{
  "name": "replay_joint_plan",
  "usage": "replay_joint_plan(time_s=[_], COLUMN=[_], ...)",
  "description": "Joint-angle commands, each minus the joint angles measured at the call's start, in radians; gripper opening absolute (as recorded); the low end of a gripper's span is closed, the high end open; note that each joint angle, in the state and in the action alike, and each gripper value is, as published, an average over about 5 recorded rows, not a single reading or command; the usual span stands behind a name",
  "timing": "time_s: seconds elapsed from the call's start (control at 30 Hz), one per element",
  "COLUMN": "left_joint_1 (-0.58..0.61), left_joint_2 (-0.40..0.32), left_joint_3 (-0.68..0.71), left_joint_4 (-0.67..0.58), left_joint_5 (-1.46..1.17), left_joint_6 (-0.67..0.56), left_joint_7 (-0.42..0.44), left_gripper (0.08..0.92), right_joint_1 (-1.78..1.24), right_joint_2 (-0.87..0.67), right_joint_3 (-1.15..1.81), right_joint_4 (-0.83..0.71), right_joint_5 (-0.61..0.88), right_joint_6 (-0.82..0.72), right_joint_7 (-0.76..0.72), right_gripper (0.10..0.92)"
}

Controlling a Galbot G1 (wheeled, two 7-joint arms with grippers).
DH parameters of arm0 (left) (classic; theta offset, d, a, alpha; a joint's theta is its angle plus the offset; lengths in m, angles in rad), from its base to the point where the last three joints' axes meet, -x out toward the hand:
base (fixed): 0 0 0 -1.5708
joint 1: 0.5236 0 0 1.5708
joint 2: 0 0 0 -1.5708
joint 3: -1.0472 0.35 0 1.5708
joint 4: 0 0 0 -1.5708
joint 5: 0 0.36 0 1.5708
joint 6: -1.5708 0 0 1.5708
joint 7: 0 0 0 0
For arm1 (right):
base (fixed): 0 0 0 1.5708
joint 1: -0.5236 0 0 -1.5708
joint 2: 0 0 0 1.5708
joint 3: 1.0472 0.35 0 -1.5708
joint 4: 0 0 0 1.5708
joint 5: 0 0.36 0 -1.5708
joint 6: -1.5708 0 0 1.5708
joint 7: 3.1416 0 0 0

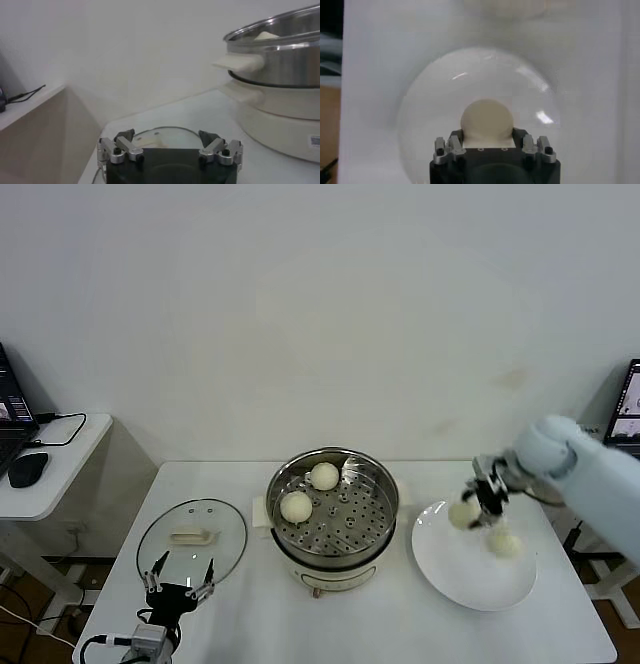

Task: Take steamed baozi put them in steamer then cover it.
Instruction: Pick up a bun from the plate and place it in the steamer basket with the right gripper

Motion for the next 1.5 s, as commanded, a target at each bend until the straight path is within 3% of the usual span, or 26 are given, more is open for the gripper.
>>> replay_joint_plan(time_s=[0.03, 0.23, 0.7, 1.23, 1.5], left_joint_1=[0.01, 0.019, 0.027, 0.044, 0.046], left_joint_2=[0.004, -0.002, -0.018, -0.024, -0.022], left_joint_3=[-0.015, -0.026, -0.032, -0.048, -0.05], left_joint_4=[-0.006, -0.021, -0.046, -0.07, -0.081], left_joint_5=[-0.004, -0.005, -0.007, -0.02, -0.019], left_joint_6=[-0.003, -0.005, -0.005, -0.006, -0.004], left_joint_7=[-0.045, -0.051, -0.051, -0.053, -0.043], left_gripper=[0.823, 0.823, 0.823, 0.823, 0.823], right_joint_1=[0.362, 0.392, 0.36, 0.293, 0.266], right_joint_2=[0.289, 0.479, 0.568, 0.571, 0.553], right_joint_3=[-0.147, -0.181, -0.328, -0.343, -0.377], right_joint_4=[-0.153, -0.322, -0.259, -0.077, 0.026], right_joint_5=[0.191, 0.23, 0.137, -0.198, -0.182], right_joint_6=[0.069, 0.462, 0.815, 0.948, 0.918], right_joint_7=[-0.065, -0.097, -0.097, -0.033, -0.045], right_gripper=[0.601, 0.599, 0.602, 0.602, 0.602])
